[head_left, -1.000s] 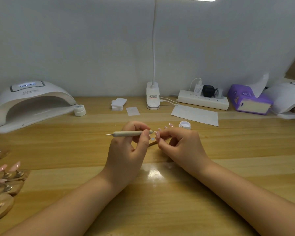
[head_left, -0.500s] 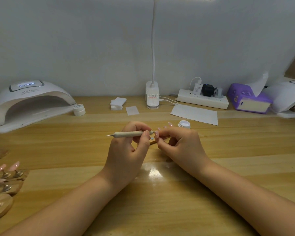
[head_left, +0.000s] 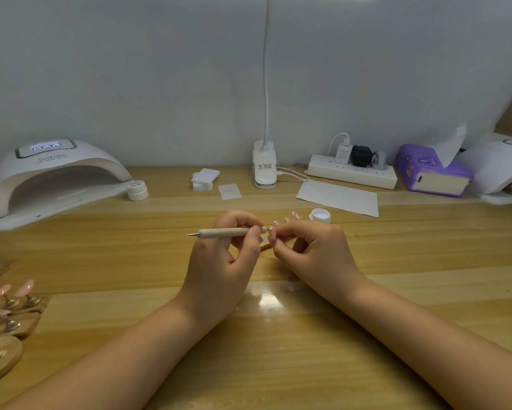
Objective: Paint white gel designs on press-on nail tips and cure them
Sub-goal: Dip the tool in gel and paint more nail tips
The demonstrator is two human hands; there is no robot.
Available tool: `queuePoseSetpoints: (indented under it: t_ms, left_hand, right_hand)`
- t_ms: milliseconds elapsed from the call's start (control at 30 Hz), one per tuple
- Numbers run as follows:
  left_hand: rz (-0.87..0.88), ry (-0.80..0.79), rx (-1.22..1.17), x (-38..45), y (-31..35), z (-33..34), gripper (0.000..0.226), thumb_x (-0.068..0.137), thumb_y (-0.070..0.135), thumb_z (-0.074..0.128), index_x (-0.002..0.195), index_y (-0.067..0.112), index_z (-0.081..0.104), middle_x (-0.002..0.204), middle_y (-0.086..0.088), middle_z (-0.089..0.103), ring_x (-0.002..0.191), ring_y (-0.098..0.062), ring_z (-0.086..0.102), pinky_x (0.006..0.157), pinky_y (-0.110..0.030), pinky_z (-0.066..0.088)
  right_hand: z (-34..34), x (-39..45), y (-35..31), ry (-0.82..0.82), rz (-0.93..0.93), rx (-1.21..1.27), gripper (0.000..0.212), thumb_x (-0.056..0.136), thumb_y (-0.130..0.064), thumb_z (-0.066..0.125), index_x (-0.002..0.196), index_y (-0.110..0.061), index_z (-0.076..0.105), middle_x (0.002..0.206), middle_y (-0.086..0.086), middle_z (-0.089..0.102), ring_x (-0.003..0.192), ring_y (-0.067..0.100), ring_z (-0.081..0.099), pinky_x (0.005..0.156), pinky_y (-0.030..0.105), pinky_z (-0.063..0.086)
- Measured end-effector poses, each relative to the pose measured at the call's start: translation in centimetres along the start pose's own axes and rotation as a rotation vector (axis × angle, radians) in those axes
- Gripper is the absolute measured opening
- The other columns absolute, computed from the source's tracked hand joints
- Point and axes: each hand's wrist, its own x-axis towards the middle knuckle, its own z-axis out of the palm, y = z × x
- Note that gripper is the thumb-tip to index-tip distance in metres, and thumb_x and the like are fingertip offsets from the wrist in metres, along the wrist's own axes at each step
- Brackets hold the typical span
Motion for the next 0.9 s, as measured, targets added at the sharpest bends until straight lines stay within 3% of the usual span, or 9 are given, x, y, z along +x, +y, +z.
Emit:
queuePoseSetpoints:
  t_ms: [233,433,567,767,900]
  left_hand:
    - [-0.001,0.033,-0.033,-0.04,0.04,-0.13,0.006,0.090,0.029,0.052,0.091,0.031,0.057,0.081,0.003,0.066,0.077,-0.014,0.064,0.067,-0.020,0.051]
    - [0.010,0.028,-0.036,-0.04,0.13,-0.08,0.007,0.088,0.033,0.049,0.091,0.031,0.056,0.082,0.003,0.066,0.077,-0.013,0.064,0.068,-0.021,0.051]
    - [0.027,0.008,-0.020,0.01,0.14,-0.03,0.006,0.090,0.028,0.052,0.090,0.033,0.055,0.081,0.004,0.065,0.076,-0.011,0.063,0.066,-0.013,0.048]
    - [0.016,0.001,0.001,0.02,0.06,0.05,0.017,0.089,0.016,0.054,0.089,0.033,0.055,0.078,0.004,0.065,0.074,-0.010,0.062,0.065,-0.010,0.046]
    - [0.011,0.000,0.000,-0.03,0.08,0.00,0.016,0.089,0.017,0.054,0.090,0.032,0.055,0.078,0.003,0.065,0.074,-0.011,0.062,0.065,-0.012,0.046]
  right_hand:
    - [-0.02,0.03,-0.04,0.005,0.005,0.018,0.009,0.086,-0.013,0.070,0.090,-0.016,0.077,0.077,-0.013,0.070,0.057,0.004,0.057,0.058,0.014,0.046]
    - [-0.11,0.02,-0.21,0.011,0.004,0.031,0.009,0.085,-0.011,0.070,0.090,-0.015,0.076,0.077,-0.012,0.070,0.061,-0.002,0.058,0.060,0.017,0.050]
    - [-0.13,0.02,-0.22,0.014,0.004,0.029,0.009,0.085,-0.012,0.070,0.091,-0.014,0.076,0.078,-0.010,0.072,0.059,0.001,0.058,0.069,0.026,0.054]
    - [-0.13,0.02,-0.15,0.021,-0.014,0.020,0.009,0.085,-0.013,0.070,0.092,-0.015,0.077,0.076,-0.017,0.067,0.056,0.005,0.057,0.061,0.019,0.050]
    - [-0.10,0.03,-0.07,0.023,-0.023,0.019,0.009,0.086,-0.013,0.070,0.092,-0.015,0.077,0.076,-0.014,0.069,0.054,0.002,0.055,0.069,0.024,0.052]
